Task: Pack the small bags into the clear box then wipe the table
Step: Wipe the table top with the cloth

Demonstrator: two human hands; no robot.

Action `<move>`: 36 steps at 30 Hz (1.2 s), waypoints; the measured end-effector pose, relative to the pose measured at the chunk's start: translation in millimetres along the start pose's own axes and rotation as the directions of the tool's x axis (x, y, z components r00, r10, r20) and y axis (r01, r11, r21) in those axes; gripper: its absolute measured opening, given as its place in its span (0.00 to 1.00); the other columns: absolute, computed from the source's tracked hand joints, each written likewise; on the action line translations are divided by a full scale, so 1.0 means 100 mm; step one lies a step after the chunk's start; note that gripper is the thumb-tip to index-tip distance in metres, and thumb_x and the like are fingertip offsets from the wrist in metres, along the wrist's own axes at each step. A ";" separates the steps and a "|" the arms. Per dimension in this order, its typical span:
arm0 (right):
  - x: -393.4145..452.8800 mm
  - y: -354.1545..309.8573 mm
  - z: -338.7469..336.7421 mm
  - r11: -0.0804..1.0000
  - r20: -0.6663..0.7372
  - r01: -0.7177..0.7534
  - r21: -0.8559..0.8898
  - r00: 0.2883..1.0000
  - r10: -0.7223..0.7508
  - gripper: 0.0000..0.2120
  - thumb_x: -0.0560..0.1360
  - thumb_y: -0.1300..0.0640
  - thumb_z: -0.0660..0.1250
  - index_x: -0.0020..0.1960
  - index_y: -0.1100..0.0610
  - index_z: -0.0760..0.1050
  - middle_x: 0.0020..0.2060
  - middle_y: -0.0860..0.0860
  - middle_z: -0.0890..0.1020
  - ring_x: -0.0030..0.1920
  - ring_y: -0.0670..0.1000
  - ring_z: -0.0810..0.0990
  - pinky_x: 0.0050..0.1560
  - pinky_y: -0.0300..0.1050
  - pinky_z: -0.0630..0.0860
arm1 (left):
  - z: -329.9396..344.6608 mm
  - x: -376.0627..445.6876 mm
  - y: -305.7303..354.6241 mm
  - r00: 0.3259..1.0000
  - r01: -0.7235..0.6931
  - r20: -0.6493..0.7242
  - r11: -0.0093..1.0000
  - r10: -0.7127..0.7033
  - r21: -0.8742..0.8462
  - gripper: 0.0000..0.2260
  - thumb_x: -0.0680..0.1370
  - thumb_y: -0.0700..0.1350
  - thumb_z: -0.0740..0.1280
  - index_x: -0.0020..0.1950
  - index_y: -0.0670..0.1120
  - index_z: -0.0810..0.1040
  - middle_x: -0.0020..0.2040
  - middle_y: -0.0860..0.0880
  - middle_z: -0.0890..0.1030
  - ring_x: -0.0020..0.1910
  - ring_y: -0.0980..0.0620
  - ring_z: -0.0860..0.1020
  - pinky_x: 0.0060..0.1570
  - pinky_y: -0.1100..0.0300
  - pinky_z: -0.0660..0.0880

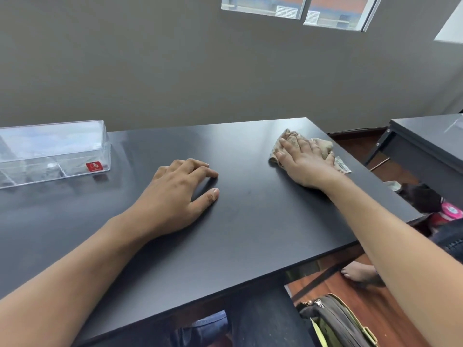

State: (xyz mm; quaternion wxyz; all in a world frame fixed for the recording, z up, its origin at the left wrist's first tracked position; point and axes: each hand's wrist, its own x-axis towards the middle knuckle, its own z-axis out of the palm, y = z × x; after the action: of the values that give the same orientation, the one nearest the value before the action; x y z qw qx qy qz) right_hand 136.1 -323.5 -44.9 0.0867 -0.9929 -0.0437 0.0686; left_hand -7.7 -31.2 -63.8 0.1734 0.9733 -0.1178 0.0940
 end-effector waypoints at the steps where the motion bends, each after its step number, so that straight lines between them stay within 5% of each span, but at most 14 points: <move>1: -0.12 -0.04 0.03 0.999 0.006 0.034 -0.009 0.999 -0.034 0.30 0.80 0.30 0.41 0.80 0.32 0.45 0.84 0.44 0.42 0.83 0.52 0.36 0.77 0.69 0.35 | 0.00 -0.01 0.00 1.000 0.001 0.001 1.000 -0.001 -0.005 0.23 0.79 0.67 0.54 0.70 0.61 0.71 0.71 0.60 0.71 0.72 0.54 0.66 0.72 0.50 0.62; 14: -1.39 -0.89 0.37 0.909 0.105 0.401 -0.110 0.915 -0.390 0.31 0.78 0.29 0.37 0.79 0.30 0.36 0.82 0.42 0.36 0.81 0.49 0.31 0.78 0.68 0.40 | -0.60 -1.21 -0.38 0.995 0.080 0.045 0.989 -0.086 0.122 0.21 0.82 0.65 0.54 0.72 0.60 0.70 0.72 0.61 0.70 0.72 0.58 0.67 0.72 0.54 0.64; 22: -1.96 -1.77 0.62 0.750 0.129 0.652 -0.107 0.758 -0.640 0.31 0.80 0.30 0.38 0.80 0.34 0.33 0.82 0.45 0.33 0.81 0.53 0.29 0.78 0.69 0.39 | -0.91 -2.25 -0.83 0.929 0.327 -0.185 0.945 -0.321 0.005 0.14 0.82 0.55 0.61 0.66 0.58 0.77 0.63 0.61 0.77 0.66 0.58 0.75 0.67 0.48 0.71; 29: -2.35 -2.47 0.80 0.567 0.145 0.823 -0.032 0.565 -0.812 0.31 0.82 0.32 0.41 0.82 0.37 0.37 0.83 0.47 0.35 0.81 0.56 0.29 0.76 0.70 0.33 | -0.90 -2.37 -0.76 0.810 0.379 -0.363 0.884 -0.460 -0.273 0.13 0.83 0.39 0.63 0.63 0.51 0.81 0.59 0.57 0.82 0.61 0.60 0.79 0.64 0.61 0.74; 34: -2.49 -2.50 0.82 0.396 0.116 0.917 0.040 0.390 -0.914 0.29 0.83 0.33 0.44 0.82 0.35 0.42 0.83 0.43 0.38 0.80 0.52 0.28 0.76 0.67 0.31 | -0.89 -2.33 -0.73 0.736 0.475 -0.373 0.824 -0.565 -0.309 0.10 0.83 0.48 0.64 0.61 0.55 0.81 0.57 0.58 0.82 0.58 0.62 0.79 0.62 0.63 0.74; 36: -2.48 -2.41 0.75 0.391 0.072 0.905 0.169 0.384 -0.920 0.29 0.82 0.31 0.44 0.82 0.34 0.45 0.82 0.40 0.37 0.79 0.46 0.25 0.77 0.61 0.28 | -0.86 -2.30 -0.71 0.753 0.517 -0.344 0.828 -0.561 -0.218 0.14 0.81 0.59 0.61 0.61 0.56 0.81 0.58 0.58 0.81 0.60 0.59 0.77 0.65 0.56 0.72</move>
State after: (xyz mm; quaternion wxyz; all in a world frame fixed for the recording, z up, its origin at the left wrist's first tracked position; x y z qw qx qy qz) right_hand -137.8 -98.8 -43.2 0.1567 -0.7908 -0.5851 0.0879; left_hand -220.5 110.0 -58.0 0.2661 0.9152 0.2003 0.2267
